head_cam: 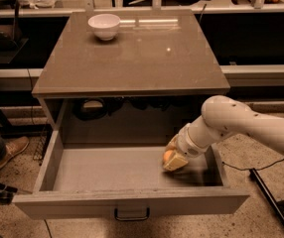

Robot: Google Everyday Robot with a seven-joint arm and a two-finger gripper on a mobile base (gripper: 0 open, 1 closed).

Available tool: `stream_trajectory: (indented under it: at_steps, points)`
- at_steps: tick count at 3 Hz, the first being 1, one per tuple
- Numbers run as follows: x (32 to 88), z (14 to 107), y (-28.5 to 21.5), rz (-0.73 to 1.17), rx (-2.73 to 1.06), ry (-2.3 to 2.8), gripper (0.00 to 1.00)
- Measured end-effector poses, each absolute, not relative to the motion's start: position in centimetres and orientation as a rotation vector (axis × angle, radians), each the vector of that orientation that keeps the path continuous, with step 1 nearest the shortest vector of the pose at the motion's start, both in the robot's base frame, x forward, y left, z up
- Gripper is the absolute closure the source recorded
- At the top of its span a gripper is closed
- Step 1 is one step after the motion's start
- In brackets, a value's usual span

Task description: Pick orange from top drawer and place on counter

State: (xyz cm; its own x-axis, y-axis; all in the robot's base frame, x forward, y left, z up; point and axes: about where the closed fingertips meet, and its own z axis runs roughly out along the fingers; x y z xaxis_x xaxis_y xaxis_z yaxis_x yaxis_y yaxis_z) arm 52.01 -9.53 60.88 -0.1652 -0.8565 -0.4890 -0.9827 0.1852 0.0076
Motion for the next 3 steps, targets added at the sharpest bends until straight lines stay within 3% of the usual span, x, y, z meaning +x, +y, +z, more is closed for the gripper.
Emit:
stream_trajectory:
  at_steps: [2,3]
  points:
    - [51.8,65.1,-11.5,0.439,-1.673,2.015,1.0]
    - [51.4,70.5,-13.4,0.449,-1.601,1.912,1.0]
